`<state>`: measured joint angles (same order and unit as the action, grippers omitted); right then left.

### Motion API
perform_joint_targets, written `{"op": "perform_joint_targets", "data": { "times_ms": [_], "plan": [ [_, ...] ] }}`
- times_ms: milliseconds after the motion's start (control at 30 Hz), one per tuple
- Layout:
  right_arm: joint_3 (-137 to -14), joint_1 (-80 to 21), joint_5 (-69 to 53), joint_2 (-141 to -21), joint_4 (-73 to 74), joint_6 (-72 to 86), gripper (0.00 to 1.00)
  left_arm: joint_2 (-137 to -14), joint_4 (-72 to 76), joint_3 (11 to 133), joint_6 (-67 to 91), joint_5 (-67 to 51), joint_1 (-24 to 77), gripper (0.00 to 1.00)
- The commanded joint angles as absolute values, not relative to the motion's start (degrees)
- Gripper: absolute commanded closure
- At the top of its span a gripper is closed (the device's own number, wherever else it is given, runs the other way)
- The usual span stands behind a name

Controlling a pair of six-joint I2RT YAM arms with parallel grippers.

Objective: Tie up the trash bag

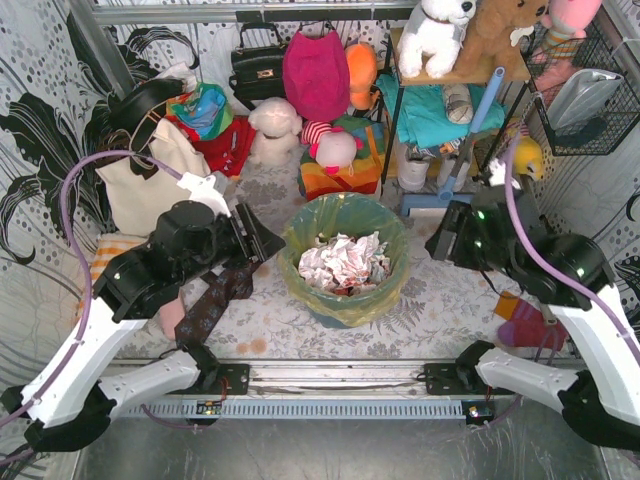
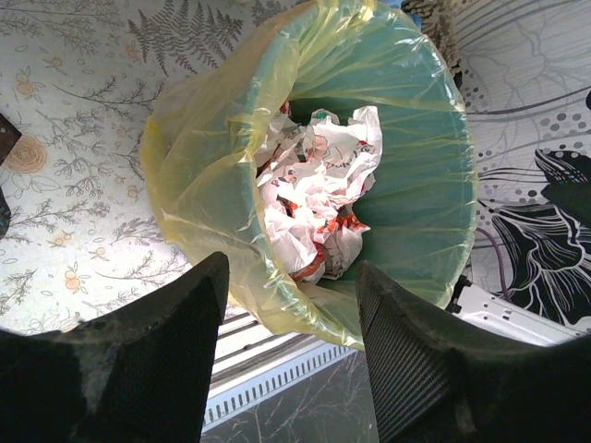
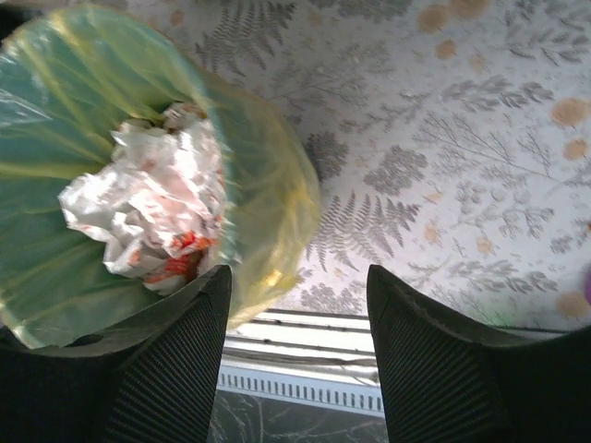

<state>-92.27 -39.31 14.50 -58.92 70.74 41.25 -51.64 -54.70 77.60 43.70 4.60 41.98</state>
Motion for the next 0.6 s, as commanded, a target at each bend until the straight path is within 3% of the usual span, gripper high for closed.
{"op": "perform_joint_targets", "data": {
  "times_ms": [0,333,567],
  "plan": [
    [-84.24,-39.69,16.96,-53.17,73.06,44.53,0.4,-53.44,-50.54,76.86,42.43,2.86,42.19,0.34],
    [-56.99,-39.66,4.53,-43.76,48.32,51.0,0.41,-59.06,-52.8,75.22,38.65,2.49,42.18,0.33],
    [-47.39,-39.64,3.71,-40.62,38.08,55.16,0.41,-59.32,-52.3,73.91,38.58,2.29,42.19,0.32]
  ]
}}
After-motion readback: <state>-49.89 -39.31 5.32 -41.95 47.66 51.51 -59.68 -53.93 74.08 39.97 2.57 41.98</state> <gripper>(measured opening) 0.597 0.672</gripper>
